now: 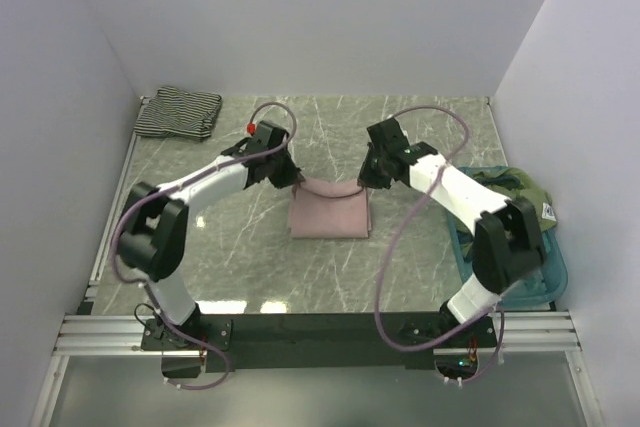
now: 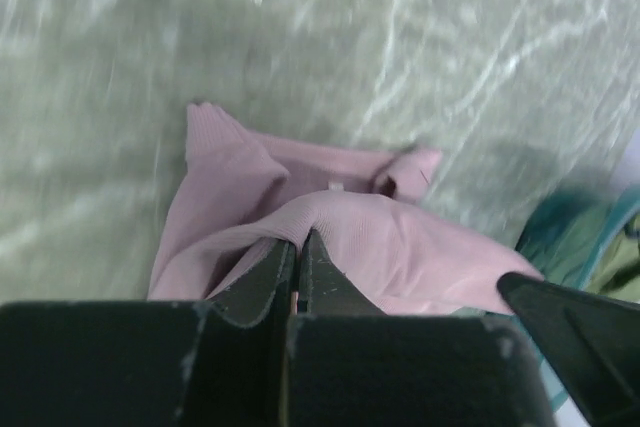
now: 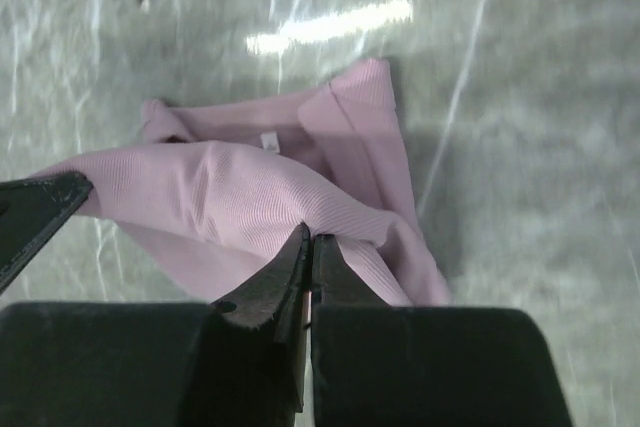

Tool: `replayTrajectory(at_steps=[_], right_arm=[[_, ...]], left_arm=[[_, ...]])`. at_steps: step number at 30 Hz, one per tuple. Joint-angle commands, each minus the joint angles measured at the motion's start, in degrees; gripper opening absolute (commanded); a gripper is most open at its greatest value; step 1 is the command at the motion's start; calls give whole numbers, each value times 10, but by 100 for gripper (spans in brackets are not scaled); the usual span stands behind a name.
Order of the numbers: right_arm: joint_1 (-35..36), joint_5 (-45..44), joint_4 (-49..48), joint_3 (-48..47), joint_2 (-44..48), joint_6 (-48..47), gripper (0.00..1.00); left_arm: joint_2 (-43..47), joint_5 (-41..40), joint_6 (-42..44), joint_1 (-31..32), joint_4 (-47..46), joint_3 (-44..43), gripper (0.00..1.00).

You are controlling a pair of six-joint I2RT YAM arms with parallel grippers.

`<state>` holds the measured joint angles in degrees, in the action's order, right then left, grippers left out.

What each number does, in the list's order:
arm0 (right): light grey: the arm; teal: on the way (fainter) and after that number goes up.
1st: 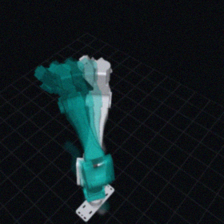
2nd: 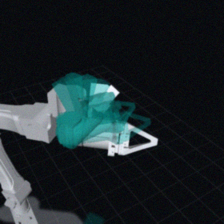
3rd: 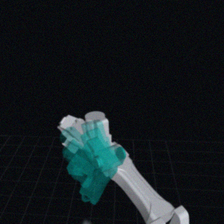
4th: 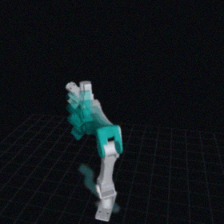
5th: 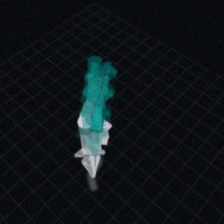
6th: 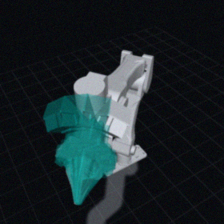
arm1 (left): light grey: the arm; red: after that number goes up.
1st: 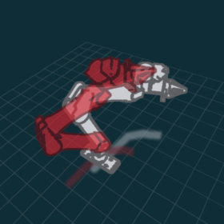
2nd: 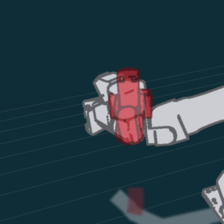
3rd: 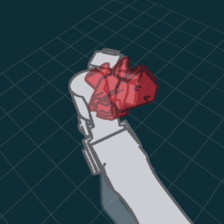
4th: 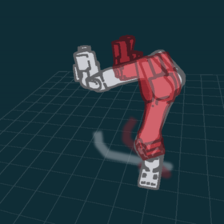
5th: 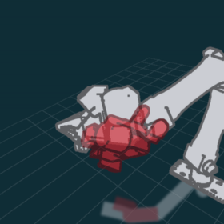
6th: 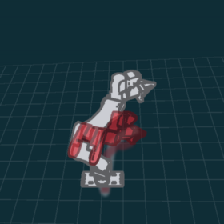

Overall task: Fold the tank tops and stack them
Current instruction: Fold the tank top

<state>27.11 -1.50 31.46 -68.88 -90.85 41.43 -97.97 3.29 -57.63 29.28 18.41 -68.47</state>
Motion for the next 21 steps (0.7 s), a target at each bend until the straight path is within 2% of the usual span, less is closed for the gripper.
replayTrajectory(at_steps=[1, 4, 5, 6, 7, 8, 9, 11, 12, 17, 19, 21], right_arm=[[-21, 32, -32, -57, -54, -32, 0], [-35, 37, -37, -80, -107, -34, 2], [-37, 37, -40, -84, -116, -35, 7], [-40, 34, -43, -88, -133, -36, 16], [-43, 31, -42, -99, -141, -40, 34], [-43, 31, -41, -105, -147, -42, 41], [-45, 26, -43, -108, -151, -44, 51], [-46, 16, -44, -119, -142, -45, 57], [-45, 16, -39, -124, -138, -48, 58], [-45, -47, -15, -139, -95, -57, 59], [-44, -51, -17, -123, -78, -54, 55], [-35, -40, -43, -85, -43, -56, 51]], left_arm=[[-55, 43, 22, -21, -41, -58, 1], [-88, 54, 23, -35, -60, -72, 2], [-94, 60, 23, -40, -65, -76, 4], [-98, 64, 25, -47, -77, -78, 18], [-101, 71, 28, -49, -87, -82, 25], [-100, 86, 30, -53, -97, -83, 34], [-96, 84, 32, -58, -100, -85, 50], [-88, 81, 41, -63, -101, -103, 58], [-77, 72, 49, -69, -93, -109, 71], [-33, 24, 76, -82, -25, -135, 72], [-9, 5, 78, -82, -8, -119, 70], [21, 21, 77, -77, -14, -92, 63]])
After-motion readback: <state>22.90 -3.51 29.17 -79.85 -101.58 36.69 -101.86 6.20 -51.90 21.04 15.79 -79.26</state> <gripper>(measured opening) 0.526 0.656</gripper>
